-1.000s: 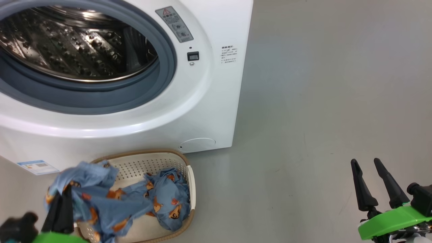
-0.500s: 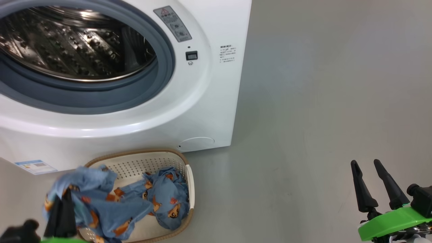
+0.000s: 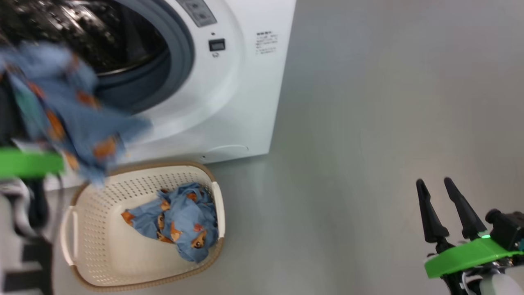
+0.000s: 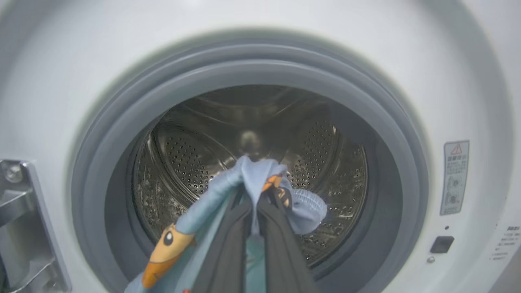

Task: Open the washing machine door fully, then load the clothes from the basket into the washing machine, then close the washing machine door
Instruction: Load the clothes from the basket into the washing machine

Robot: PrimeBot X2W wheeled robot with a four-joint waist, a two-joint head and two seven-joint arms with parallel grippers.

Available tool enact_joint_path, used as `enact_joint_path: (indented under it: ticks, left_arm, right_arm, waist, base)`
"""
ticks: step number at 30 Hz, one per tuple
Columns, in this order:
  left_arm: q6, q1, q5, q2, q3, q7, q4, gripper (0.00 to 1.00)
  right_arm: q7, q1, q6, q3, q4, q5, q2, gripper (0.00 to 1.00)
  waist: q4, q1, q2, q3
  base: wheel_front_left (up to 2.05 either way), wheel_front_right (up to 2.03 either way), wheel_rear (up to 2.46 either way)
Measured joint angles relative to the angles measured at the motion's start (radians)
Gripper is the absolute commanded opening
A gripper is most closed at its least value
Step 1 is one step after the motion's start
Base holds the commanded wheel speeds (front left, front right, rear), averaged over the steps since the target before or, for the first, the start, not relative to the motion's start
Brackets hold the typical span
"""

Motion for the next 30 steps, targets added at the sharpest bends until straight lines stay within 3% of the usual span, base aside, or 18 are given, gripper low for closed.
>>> enact_joint_path:
  ticks: [3, 7, 13, 20, 25, 30]
  left_arm:
    - [0.000, -0.107, 0.013, 0.025, 0.004, -0.001, 0.056, 0.00]
    - [0.000, -0.199, 0.023, 0.057, -0.005, -0.001, 0.232, 0.00]
    - [0.000, -0.341, 0.019, 0.119, -0.065, -0.001, 0.510, 0.00]
    - [0.000, -0.546, -0.005, 0.175, -0.154, 0.030, 0.720, 0.00]
    - [0.000, -0.662, -0.008, 0.210, -0.203, 0.019, 0.777, 0.00]
    - [0.000, -0.754, 0.003, 0.236, -0.194, 0.000, 0.714, 0.00]
  right_arm:
    - [0.000, -0.023, 0.000, 0.009, -0.002, 0.000, 0.010, 1.00]
    - [0.000, -0.054, 0.000, 0.014, -0.007, 0.000, 0.023, 1.00]
    - [0.000, -0.085, 0.000, 0.029, -0.013, 0.000, 0.047, 1.00]
    - [0.000, -0.120, 0.000, 0.051, -0.019, 0.000, 0.068, 1.00]
    - [0.000, -0.138, 0.000, 0.065, -0.023, 0.000, 0.077, 1.00]
    - [0.000, -0.157, 0.000, 0.075, -0.027, 0.000, 0.083, 1.00]
  waist:
    - [-0.017, 0.0000, 0.0000, 0.028]
    - [-0.046, 0.0001, 0.0000, 0.069]
    - [-0.094, 0.0001, 0.0000, 0.131]
    - [-0.142, 0.0000, 0.0000, 0.197]
    - [-0.172, 0.0001, 0.0000, 0.235]
    - [-0.192, 0.0001, 0.0000, 0.272]
  base:
    - [0.00, 0.00, 0.00]
    - [0.00, 0.00, 0.00]
    - [0.00, 0.00, 0.00]
    - [0.00, 0.00, 0.00]
    - [0.00, 0.00, 0.00]
    - [0.00, 0.00, 0.00]
